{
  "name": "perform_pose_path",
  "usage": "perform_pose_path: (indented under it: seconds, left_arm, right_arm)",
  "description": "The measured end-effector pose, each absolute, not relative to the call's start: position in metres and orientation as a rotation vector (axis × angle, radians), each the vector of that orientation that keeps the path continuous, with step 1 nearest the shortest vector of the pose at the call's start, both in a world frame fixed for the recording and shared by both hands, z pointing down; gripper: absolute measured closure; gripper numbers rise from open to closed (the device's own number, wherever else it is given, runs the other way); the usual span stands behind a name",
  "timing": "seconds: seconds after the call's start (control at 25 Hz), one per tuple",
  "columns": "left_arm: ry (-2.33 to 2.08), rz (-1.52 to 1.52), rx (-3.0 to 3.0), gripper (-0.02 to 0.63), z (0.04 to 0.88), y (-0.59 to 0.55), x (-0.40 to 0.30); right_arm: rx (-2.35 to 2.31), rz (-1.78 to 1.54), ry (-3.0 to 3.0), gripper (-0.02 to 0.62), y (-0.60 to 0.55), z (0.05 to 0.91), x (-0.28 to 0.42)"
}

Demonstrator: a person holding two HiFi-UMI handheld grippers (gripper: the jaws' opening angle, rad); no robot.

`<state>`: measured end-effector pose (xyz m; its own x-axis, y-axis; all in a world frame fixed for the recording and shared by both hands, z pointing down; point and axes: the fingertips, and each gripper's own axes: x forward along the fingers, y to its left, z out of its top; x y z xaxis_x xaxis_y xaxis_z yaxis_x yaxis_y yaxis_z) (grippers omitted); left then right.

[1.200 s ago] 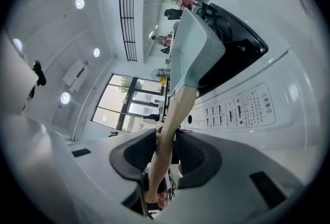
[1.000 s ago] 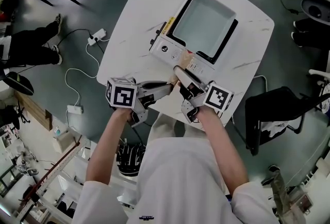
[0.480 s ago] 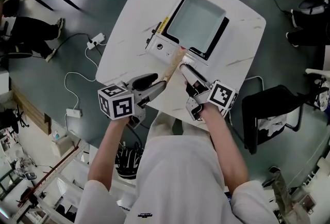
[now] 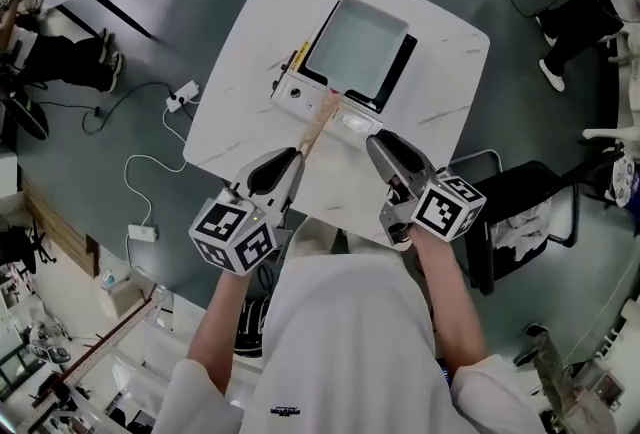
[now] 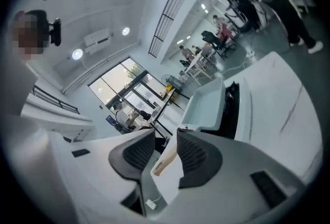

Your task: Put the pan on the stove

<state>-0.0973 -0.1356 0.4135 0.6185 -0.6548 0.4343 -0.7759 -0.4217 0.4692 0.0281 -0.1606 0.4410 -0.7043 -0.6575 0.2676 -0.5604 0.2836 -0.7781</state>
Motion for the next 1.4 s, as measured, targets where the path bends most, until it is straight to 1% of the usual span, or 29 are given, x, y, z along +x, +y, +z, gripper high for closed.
perform_pose_path:
  seconds: [0.04,0.12,0.36,0.56,0.92,1.16,1.2,1.32,1.4]
  left_arm:
    - [-1.116,0.221,2.194,0.559,0.407,-0.132,-0.091]
    - [-1.120,0.200,2.212,0.603,0.394,-0.126,-0.077]
    - [-1.211,0.209,2.295,0.605,0.356,-0.111,-0.055]
    - [-1.188,0.186,2.359,0.606,0.330,-0.102,-0.038]
    - [-1.171,0.207,2.421,0.606,0.310,-0.085,-0.014]
    - [-1.160,0.235,2.440,0.606,0.314,-0.076,-0.006]
    - [-1.159,0.238,2.442,0.606,0.315,-0.074,-0.005]
    - [-1.154,0.241,2.444,0.606,0.316,-0.071,-0.005]
    - [-1.155,0.242,2.448,0.606,0.316,-0.069,-0.005]
  right_arm:
    - [-1.182,-1.337,2.468,0.470,-0.159,0.430,0.035]
    - [-1.213,-1.220,2.533,0.479,-0.156,0.408,0.046]
    - [-1.307,-0.918,2.714,0.479,-0.134,0.354,0.080]
    - [-1.404,-0.736,2.785,0.480,-0.111,0.330,0.099]
    - [-1.508,-0.584,2.834,0.479,-0.073,0.311,0.112]
    - [-1.482,-0.576,2.841,0.479,-0.068,0.317,0.105]
    - [-1.481,-0.574,2.847,0.487,-0.066,0.318,0.104]
    - [-1.504,-0.573,2.847,0.568,-0.065,0.320,0.104]
    - [-1.514,-0.579,2.838,0.578,-0.066,0.320,0.105]
